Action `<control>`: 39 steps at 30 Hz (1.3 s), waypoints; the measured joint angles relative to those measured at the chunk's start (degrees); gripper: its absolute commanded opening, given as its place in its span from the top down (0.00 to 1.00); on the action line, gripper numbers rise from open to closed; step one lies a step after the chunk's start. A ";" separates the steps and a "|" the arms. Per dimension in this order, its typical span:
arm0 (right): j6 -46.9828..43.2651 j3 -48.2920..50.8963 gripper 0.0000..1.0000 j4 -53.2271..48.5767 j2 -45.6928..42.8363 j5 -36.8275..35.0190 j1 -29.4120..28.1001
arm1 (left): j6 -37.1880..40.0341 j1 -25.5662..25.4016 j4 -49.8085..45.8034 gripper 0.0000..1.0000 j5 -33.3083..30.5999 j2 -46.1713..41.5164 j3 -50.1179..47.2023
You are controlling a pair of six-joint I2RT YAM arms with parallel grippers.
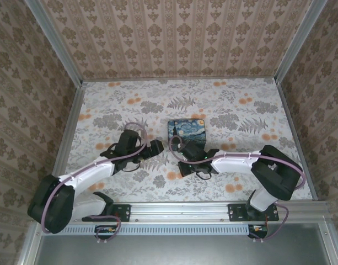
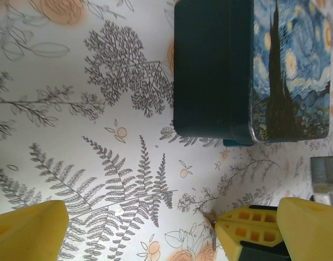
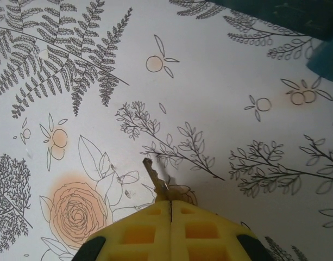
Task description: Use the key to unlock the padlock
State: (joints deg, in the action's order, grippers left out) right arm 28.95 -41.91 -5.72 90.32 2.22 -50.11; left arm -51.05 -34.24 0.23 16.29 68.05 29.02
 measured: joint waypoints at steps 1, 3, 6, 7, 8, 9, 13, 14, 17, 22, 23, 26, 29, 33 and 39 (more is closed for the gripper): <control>0.07 0.31 1.00 0.02 -0.48 0.00 0.04 | -0.39 -0.59 0.37 0.00 -0.31 0.63 0.04; 0.28 0.74 0.85 0.00 -1.49 0.00 0.04 | -0.96 -1.53 0.87 0.00 -0.92 1.68 0.26; 0.81 0.85 0.57 0.00 -2.08 0.20 0.04 | -1.75 -2.58 1.79 0.00 -1.75 2.84 0.66; 0.85 0.87 0.55 -0.07 -2.10 0.20 0.04 | -1.90 -2.86 2.01 0.00 -1.97 3.13 0.85; 1.07 0.90 0.53 -0.07 -2.10 0.20 0.02 | -1.97 -3.02 2.03 0.00 -2.16 3.39 1.14; 1.22 0.90 0.52 -0.09 -2.10 0.20 0.02 | -1.99 -3.26 2.05 0.00 -2.27 3.52 1.36; 1.29 1.16 0.50 -0.17 -2.10 0.00 0.02 | -2.16 -3.30 2.49 0.00 -2.80 3.58 2.03; 1.29 1.16 0.50 -0.39 -2.10 -0.07 0.02 | -2.21 -3.30 2.54 0.00 -2.89 3.58 2.16; 1.27 1.16 0.50 -0.74 -2.10 -0.28 -0.17 | -2.36 -3.30 2.64 0.00 -3.37 3.56 2.25; 1.25 0.83 0.50 -2.14 -1.90 -1.22 -2.05 | -2.60 -3.21 2.58 0.00 -4.26 3.17 2.25; 1.25 0.44 0.50 -2.47 -1.40 -1.64 -2.64 | -2.73 -3.17 2.58 0.00 -4.35 2.95 2.25; 1.09 -1.42 0.51 -4.13 0.42 -3.85 -4.20 | -2.95 -2.78 2.60 0.00 -4.37 2.45 2.25; 1.05 -3.54 0.54 -6.01 2.25 -6.60 -5.73 | -2.99 -2.36 2.60 0.00 -4.37 2.23 2.25; 1.09 -6.08 0.64 -9.27 4.42 -11.26 -7.58 | -2.99 -2.03 2.45 0.00 -4.35 1.95 2.25; 1.73 -7.13 0.86 -10.38 5.66 -15.98 -9.46 | -2.99 -1.99 2.40 0.00 -4.33 1.31 2.21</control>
State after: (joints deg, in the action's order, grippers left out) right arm 30.68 -49.04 -16.10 95.98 -13.76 -59.57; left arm -54.04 -36.23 2.63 11.97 69.36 31.22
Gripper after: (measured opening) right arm 0.217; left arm 0.999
